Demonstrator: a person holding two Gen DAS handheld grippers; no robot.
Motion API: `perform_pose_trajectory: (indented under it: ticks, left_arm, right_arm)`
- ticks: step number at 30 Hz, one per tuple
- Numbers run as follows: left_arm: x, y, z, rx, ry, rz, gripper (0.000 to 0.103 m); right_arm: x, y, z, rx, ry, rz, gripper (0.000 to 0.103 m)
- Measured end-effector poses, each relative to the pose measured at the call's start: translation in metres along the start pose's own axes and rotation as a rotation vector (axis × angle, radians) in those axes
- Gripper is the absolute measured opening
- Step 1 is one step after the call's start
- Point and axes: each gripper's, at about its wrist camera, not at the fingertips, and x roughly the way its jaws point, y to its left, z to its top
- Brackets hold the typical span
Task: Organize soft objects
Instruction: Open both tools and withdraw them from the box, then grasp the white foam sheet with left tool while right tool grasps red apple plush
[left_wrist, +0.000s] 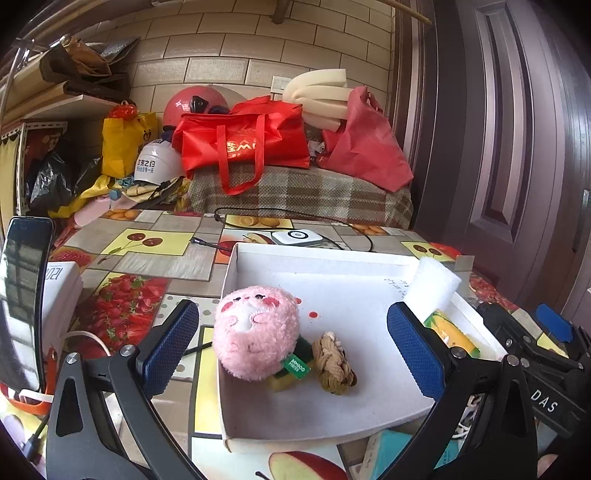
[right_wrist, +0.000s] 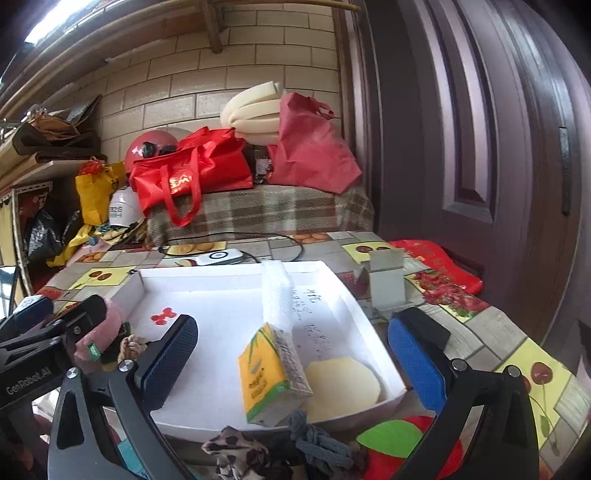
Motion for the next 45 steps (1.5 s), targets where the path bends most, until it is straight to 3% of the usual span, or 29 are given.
perform_pose_trajectory:
  ticks: [8, 16, 20, 25, 32, 38, 43, 45]
  left_arm:
    - [-0.037, -0.011, -0.017, 0.096, 0.046, -0.079, 0.103]
    - [-0.072, -0.031, -0.036, 0.239, 0.1, -0.18, 0.103]
    - [-0.069, -0.04, -0.044, 0.283, 0.203, -0.268, 0.103]
    - [-0.054, -0.055, -0.059, 0.332, 0.374, -0.34, 0.103]
    - [-0.061, -0.063, -0.072, 0.379, 0.443, -0.394, 0.103]
    - [-0.061, -0.063, -0.079, 0.403, 0.502, -0.409, 0.103]
    - [-0.06, -0.06, -0.082, 0.406, 0.53, -0.397, 0.103]
    - [-0.057, -0.059, -0.083, 0.405, 0.543, -0.394, 0.101]
  right_arm:
    - [-0.028, -0.018, -0.008, 0.018, -0.006, 0.057, 0.103]
    - [-0.047, -0.061, -0.017, 0.03, 0.057, 0.086, 0.103]
    - [-0.055, -0.084, -0.021, 0.031, 0.083, 0.087, 0.103]
    - [-0.043, -0.095, -0.027, 0.012, 0.195, 0.127, 0.103]
    - [-0.023, -0.074, -0.037, -0.083, 0.329, 0.162, 0.103]
    - [-0.004, -0.08, -0.044, -0.057, 0.447, 0.165, 0.103]
    - [0.009, -0.068, -0.051, -0.119, 0.529, 0.152, 0.094]
    - [0.013, -0.061, -0.053, -0.153, 0.557, 0.147, 0.081]
